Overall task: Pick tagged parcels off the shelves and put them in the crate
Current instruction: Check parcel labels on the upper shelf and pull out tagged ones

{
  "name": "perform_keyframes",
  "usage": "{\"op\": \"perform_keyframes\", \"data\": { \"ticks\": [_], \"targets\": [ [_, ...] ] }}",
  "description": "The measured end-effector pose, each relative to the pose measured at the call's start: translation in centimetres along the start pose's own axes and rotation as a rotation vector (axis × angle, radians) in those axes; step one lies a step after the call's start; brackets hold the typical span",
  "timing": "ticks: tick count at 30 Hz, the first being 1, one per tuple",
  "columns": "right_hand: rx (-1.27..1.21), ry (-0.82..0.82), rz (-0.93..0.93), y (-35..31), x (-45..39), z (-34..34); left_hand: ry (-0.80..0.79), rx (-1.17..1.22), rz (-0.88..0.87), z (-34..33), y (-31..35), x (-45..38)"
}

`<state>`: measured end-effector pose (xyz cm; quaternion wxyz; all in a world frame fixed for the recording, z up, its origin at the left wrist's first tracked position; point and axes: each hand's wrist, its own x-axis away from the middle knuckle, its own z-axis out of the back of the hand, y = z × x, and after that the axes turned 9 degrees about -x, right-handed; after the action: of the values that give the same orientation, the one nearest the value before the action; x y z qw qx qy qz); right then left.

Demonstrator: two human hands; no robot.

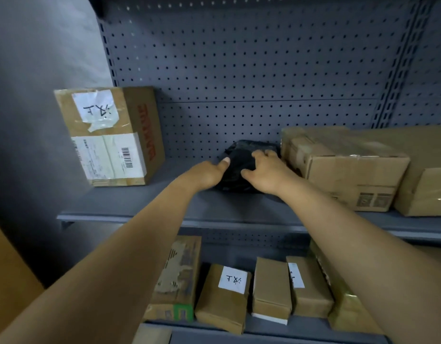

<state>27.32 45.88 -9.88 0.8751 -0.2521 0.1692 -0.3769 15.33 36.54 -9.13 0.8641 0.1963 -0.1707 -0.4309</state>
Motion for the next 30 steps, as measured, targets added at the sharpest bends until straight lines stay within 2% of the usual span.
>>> {"op": "perform_keyframes", "data": {
  "ticks": [3, 7, 14, 17, 19, 21, 23, 25, 27, 30],
  "targets": [
    [-0.040, -0.024, -0.022, 0.4, -1.0, -0.6, -0.053, 0.060, 0.010, -0.5, 0.5, -1.9],
    [-0.122, 0.061, 0.022, 0.0, -1.0, -0.3, -0.068, 0.200, -0.025, -0.4, 1.9, -3.4],
    [-0.271, 0.217, 0.115, -2.7, -0.1, 1.1, -0.155, 0.721, 0.001, 2.0, 0.5, -4.1],
    [-0.337, 0.306, 0.147, -3.7, 0.1, 2.1, -0.107, 0.799, -0.037, 3.9, -0.3, -3.5],
    [-0.450, 0.372, 0.070, -4.0, 0.0, 2.6, -0.055, 0.844, -0.070, 5.1, -0.8, -3.2],
    [-0.656, 0.338, -0.051, -4.5, 0.2, 2.9, -0.030, 0.902, -0.128, 6.0, -1.2, -3.0],
    [-0.969, 0.178, -0.142, -4.9, 0.6, 3.1, 0.002, 0.928, -0.187, 6.6, -1.5, -2.6],
    [-1.150, 0.104, -0.114, -5.0, 0.9, 3.1, 0.030, 0.895, -0.213, 6.8, -1.7, -2.1],
    [-1.114, 0.211, -0.058, -5.2, 1.2, 3.1, 0.057, 0.742, -0.223, 7.0, -1.7, -1.6],
    [-0.807, 0.427, 0.018, -5.7, 1.4, 3.2, 0.118, 0.561, -0.221, 7.6, -1.0, -0.4]
  ]
}}
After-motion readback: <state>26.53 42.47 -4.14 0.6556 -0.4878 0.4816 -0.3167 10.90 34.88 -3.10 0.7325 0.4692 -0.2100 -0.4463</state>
